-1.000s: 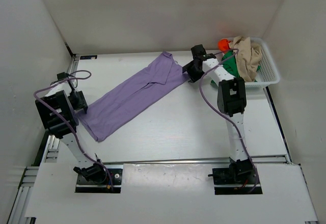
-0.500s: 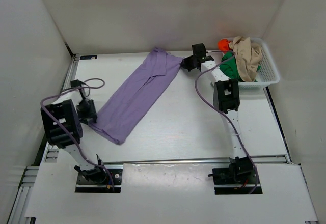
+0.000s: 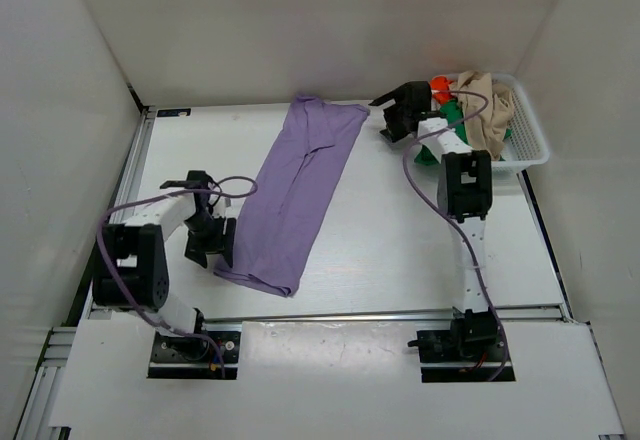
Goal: Fold and stack the t-shirts
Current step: Rotate the tshirt 90 degrees
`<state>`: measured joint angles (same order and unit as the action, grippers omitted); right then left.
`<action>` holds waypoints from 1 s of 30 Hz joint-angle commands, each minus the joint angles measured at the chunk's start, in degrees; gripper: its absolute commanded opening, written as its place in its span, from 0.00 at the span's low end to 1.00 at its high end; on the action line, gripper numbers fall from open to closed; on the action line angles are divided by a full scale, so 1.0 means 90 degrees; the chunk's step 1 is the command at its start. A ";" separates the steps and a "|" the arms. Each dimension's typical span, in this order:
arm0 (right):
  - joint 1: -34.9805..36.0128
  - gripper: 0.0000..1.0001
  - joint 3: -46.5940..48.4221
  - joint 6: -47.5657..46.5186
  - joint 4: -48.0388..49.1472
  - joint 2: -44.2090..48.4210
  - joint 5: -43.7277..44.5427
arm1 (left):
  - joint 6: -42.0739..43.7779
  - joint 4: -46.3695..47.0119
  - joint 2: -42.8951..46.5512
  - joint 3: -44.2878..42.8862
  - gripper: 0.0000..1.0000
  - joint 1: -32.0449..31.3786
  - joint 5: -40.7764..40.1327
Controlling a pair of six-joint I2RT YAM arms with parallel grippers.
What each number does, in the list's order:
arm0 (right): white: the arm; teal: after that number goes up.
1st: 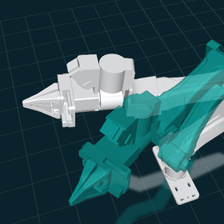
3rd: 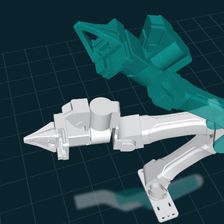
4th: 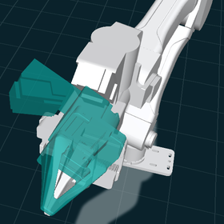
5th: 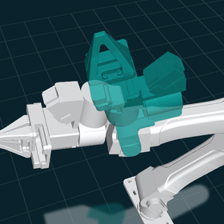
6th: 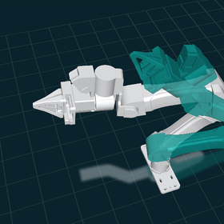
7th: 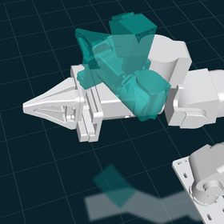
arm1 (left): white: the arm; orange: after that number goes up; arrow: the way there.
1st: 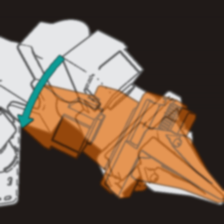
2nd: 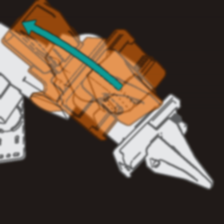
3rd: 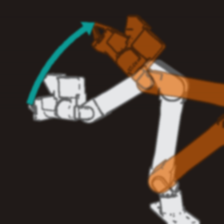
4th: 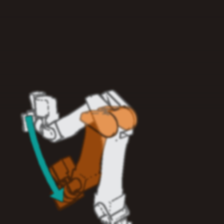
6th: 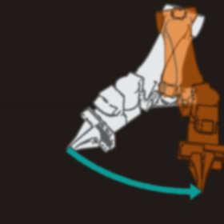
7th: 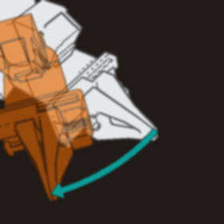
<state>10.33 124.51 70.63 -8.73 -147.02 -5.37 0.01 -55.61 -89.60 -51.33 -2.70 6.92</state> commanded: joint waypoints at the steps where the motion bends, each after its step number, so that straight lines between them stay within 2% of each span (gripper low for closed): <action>1: 0.0142 1.00 -0.0804 -0.1430 -0.1302 0.2006 -0.0224 | -0.0001 -0.0149 0.1018 0.0000 0.78 0.0318 0.0257; 5: 0.0919 1.00 -0.2687 -0.2485 -0.2183 0.4209 0.0107 | -0.0001 -0.0071 0.2159 -0.0272 0.81 0.1380 0.0315; 7: 0.1292 1.00 -0.3976 -0.2740 -0.2417 0.4848 0.0176 | -0.0001 0.0114 0.2532 -0.0565 0.81 0.1743 0.0257; 8: 0.1690 1.00 -0.4416 -0.2798 -0.2418 0.5422 0.0176 | -0.0001 0.0173 0.2911 -0.0663 0.85 0.1910 0.0044; 9: 0.1917 1.00 -0.4884 -0.2731 -0.2418 0.5708 0.0176 | -0.0001 0.0232 0.3098 -0.0828 0.87 0.2182 -0.0045; 10: 0.2132 1.00 -0.5856 -0.2412 -0.2418 0.5943 0.0176 | -0.0001 0.0232 0.3265 -0.0897 0.91 0.2272 -0.0133; 12: 0.2786 1.00 -0.6779 -0.1961 -0.1874 0.6578 0.0080 | -0.0001 0.0310 0.3773 -0.0975 1.00 0.2273 -0.0504; 14: 0.3419 1.00 -0.7754 -0.1268 -0.1134 0.6794 -0.0067 | -0.0001 0.0252 0.4056 -0.0976 1.00 0.2273 -0.0573; 18: 0.4242 0.95 -0.8121 -0.0368 -0.0165 0.6269 -0.0711 | -0.0001 0.0252 0.4652 -0.0908 1.00 0.2273 -0.0768; 22: 0.4867 0.76 -0.7684 -0.0270 0.0199 0.5255 -0.1052 | -0.0001 0.0193 0.4789 -0.0849 1.00 0.2273 -0.1119; 24: 0.4955 0.70 -0.7517 -0.0047 0.0363 0.4718 -0.1355 | -0.0001 0.0193 0.4857 -0.0849 1.00 0.2273 -0.1256; 28: 0.5151 0.67 -0.7448 0.0413 0.0736 0.4140 -0.1942 | -0.0001 -0.0021 0.4975 -0.0918 1.00 0.2273 -0.1325; 30: 0.5151 0.60 -0.7243 0.0414 0.0590 0.3915 -0.2127 | -0.0001 -0.0080 0.4975 -0.0986 1.00 0.2273 -0.1325</action>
<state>56.10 58.26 72.07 -3.25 -107.77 -21.54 -0.01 -54.74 -46.26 -58.98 17.65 -3.44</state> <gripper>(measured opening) 0.613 0.993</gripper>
